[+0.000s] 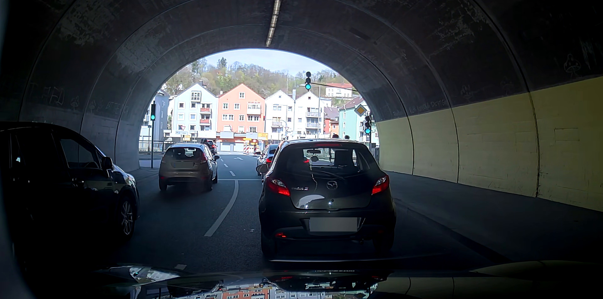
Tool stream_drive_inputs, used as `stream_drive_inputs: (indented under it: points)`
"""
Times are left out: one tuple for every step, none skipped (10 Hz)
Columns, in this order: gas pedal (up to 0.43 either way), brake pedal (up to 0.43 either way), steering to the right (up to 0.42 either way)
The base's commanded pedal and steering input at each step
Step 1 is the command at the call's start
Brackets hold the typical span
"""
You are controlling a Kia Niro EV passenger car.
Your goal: Follow the waypoints while adhering to traffic rules and regulations
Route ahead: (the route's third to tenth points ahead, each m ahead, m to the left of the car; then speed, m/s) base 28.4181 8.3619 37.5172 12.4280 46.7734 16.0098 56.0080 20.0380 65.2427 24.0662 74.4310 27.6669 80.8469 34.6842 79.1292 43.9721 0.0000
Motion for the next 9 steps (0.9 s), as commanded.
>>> stream_drive_inputs:
  points:
    - [0.000,0.000,-0.071]
    - [0.000,0.000,-0.071]
    - [0.000,0.000,-0.071]
    - [0.000,0.000,-0.070]
    - [0.008,0.000,-0.071]
    - [0.059,0.000,-0.070]
    - [0.087,0.000,-0.071]
    - [0.118,0.000,-0.070]
    - [0.138,0.000,-0.071]
